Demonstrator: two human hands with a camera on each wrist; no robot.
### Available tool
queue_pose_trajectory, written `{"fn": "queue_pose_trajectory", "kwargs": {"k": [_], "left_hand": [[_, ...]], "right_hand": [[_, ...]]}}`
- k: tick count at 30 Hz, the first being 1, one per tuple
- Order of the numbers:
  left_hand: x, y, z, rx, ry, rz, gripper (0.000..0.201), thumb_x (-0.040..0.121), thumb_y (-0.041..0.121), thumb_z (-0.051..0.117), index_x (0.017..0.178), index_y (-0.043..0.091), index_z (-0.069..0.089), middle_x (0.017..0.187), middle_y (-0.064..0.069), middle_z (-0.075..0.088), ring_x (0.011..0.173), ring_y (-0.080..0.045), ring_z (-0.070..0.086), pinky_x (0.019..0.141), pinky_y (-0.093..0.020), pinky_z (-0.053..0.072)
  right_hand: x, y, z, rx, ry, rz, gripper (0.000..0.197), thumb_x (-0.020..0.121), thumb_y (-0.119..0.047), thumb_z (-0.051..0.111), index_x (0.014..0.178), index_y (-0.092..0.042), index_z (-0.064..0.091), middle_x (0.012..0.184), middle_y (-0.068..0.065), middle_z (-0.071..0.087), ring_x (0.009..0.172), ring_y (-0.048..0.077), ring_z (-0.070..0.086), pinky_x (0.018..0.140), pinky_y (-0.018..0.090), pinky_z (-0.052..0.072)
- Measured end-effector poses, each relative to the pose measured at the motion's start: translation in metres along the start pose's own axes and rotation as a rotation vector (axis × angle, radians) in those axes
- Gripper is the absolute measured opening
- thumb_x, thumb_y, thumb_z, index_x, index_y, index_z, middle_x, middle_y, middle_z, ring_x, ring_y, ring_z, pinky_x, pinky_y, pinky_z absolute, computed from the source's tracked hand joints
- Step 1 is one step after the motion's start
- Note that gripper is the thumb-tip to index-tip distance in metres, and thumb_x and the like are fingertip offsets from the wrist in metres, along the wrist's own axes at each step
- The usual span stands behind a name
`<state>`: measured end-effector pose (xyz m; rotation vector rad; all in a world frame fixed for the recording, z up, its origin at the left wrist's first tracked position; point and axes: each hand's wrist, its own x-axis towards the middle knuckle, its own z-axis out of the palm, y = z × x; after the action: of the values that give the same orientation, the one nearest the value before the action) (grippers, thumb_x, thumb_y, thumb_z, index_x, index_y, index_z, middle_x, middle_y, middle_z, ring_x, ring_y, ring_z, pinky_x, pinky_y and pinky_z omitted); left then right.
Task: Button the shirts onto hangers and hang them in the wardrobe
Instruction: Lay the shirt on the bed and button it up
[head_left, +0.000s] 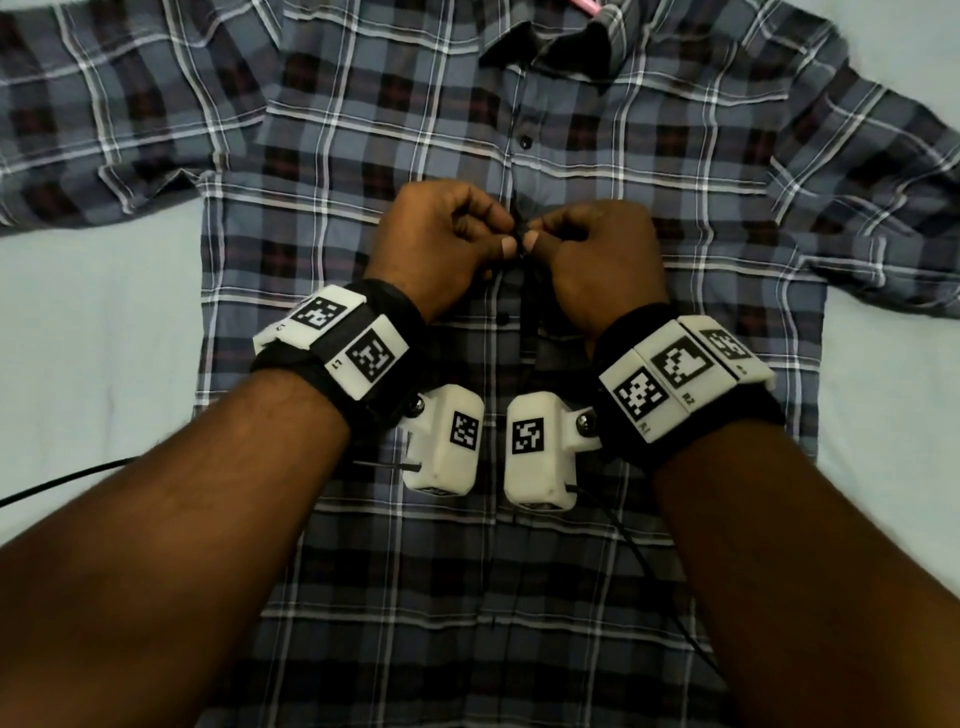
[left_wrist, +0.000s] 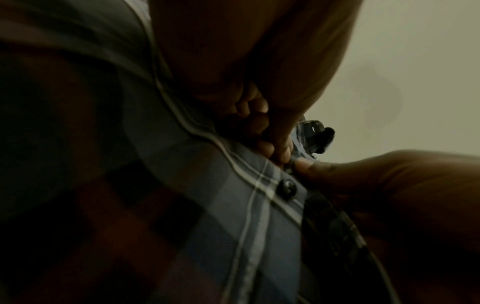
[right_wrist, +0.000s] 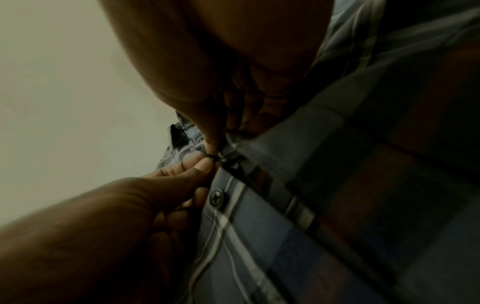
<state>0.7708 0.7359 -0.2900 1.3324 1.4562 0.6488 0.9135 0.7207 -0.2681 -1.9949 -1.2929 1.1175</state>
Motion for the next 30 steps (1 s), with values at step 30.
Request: {"fn": "queue_pose_trajectory", "kwargs": {"k": [30], "left_hand": [[-0.001, -0.009, 0.003, -0.092, 0.022, 0.106, 0.041, 0.089, -0.002, 0.066, 0.114, 0.023, 0.046, 0.075, 0.008, 0.064, 0.072, -0.016, 0.067, 0.076, -0.036, 0.060]], "right_hand": [[0.019, -0.010, 0.001, -0.372, -0.187, -0.035, 0.022, 0.100, -0.015, 0.053, 0.095, -0.003, 0.070, 0.087, 0.008, 0.067, 0.082, 0.019, 0.063, 0.070, 0.025, 0.048]]}}
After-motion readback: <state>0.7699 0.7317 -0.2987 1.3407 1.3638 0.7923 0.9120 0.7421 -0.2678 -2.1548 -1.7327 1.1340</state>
